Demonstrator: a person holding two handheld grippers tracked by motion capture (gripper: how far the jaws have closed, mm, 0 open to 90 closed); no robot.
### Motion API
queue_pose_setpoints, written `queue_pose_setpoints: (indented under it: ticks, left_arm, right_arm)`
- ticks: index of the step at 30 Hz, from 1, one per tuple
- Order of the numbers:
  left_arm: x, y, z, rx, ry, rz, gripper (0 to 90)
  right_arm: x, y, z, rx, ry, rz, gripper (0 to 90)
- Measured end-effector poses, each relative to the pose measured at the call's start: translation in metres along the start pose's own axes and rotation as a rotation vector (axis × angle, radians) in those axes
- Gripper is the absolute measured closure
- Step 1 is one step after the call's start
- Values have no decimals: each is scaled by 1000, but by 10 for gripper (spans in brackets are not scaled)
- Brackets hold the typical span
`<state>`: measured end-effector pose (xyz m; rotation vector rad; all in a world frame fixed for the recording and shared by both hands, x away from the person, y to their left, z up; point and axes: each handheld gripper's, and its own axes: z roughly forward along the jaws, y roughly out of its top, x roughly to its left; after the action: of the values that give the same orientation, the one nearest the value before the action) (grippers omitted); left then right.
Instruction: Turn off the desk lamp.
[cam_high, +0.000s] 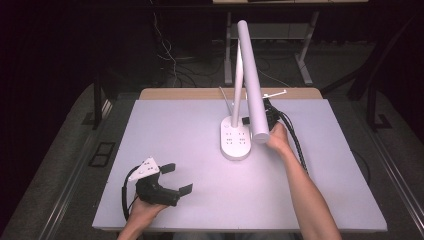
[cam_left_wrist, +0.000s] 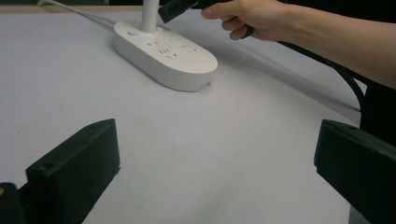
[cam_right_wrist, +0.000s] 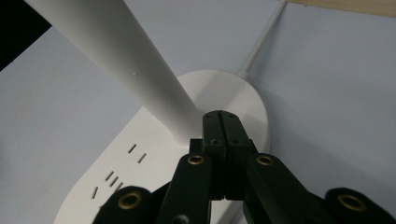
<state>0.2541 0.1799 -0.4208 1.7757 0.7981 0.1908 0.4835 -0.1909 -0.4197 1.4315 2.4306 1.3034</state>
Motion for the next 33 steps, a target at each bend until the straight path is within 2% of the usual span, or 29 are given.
queue_pose_setpoints:
  ticks: [10, 14, 20, 25, 33]
  left_arm:
    - [1, 0, 0, -4, 2, -2, 0]
    - [2, 0, -1, -7, 4, -5, 0]
    - [1, 0, -1, -4, 3, -6, 0]
    - [2, 0, -1, -7, 1, -9, 0]
    - [2, 0, -1, -8, 5, -13, 0]
  right_arm:
    - [-1, -1, 11, 5, 9, -2, 900]
    - [-2, 1, 11, 22, 5, 1, 900]
    - [-2, -1, 13, 12, 8, 21, 900]
    - [2, 0, 12, 12, -22, 1, 900]
    - [2, -1, 11, 9, -11, 5, 900]
